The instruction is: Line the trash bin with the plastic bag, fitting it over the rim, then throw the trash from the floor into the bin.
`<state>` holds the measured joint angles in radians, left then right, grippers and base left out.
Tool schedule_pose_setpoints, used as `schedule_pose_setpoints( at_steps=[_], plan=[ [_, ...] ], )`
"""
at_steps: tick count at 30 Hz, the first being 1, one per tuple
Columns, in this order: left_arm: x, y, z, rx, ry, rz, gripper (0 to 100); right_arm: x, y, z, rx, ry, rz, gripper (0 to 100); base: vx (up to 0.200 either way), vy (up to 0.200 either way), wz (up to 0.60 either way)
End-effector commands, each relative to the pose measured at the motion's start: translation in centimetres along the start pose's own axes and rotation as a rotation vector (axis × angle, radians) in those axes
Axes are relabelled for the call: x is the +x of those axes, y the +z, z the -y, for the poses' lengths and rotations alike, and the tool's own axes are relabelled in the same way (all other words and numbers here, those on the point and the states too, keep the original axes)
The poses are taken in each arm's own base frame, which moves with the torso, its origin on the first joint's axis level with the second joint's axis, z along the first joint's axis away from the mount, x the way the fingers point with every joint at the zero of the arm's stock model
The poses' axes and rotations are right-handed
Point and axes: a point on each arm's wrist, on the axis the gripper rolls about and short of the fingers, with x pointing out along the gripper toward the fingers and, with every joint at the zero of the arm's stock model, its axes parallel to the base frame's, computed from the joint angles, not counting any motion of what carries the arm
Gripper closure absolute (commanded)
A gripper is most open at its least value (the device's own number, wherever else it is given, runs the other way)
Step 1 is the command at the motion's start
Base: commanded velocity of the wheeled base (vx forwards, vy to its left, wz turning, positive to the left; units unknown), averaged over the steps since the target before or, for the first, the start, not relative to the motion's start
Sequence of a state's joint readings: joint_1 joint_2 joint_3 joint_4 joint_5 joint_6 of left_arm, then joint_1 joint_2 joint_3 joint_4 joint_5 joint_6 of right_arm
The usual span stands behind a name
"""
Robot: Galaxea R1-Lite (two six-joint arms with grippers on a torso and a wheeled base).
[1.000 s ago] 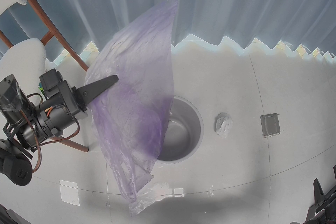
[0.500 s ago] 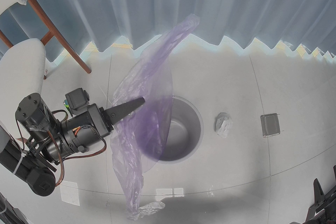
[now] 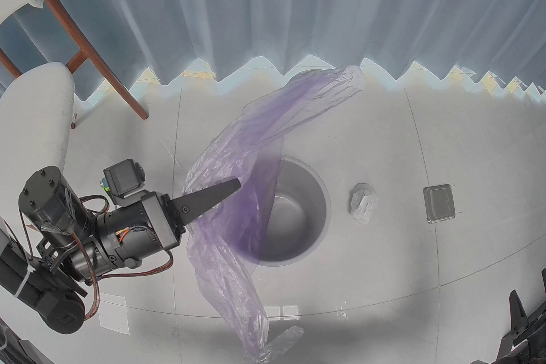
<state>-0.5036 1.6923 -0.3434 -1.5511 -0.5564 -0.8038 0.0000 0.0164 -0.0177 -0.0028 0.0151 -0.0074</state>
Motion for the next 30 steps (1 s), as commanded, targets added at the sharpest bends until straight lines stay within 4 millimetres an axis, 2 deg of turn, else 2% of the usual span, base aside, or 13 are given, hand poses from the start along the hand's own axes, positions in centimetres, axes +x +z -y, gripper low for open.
schedule_pose_setpoints(
  at_steps=[1,8,22,30],
  plan=[
    [-0.5,0.3,1.0,0.016,-0.025,0.015,100,0.0,-0.5,0.0,0.0,0.0,0.001,0,0.0,0.0,0.0],
    [-0.9,0.3,1.2,0.01,-0.023,0.016,100,0.0,-0.5,0.0,0.0,0.0,0.001,0,0.0,0.0,0.0],
    [0.1,-0.9,2.4,0.005,-0.086,-0.033,100,0.0,-0.5,0.0,0.0,0.0,0.001,0,0.0,0.0,0.0],
    [0.6,-0.8,2.1,0.003,-0.084,-0.033,100,0.0,-0.5,0.0,0.001,0.0,0.001,0,0.0,0.0,0.0]
  ],
)
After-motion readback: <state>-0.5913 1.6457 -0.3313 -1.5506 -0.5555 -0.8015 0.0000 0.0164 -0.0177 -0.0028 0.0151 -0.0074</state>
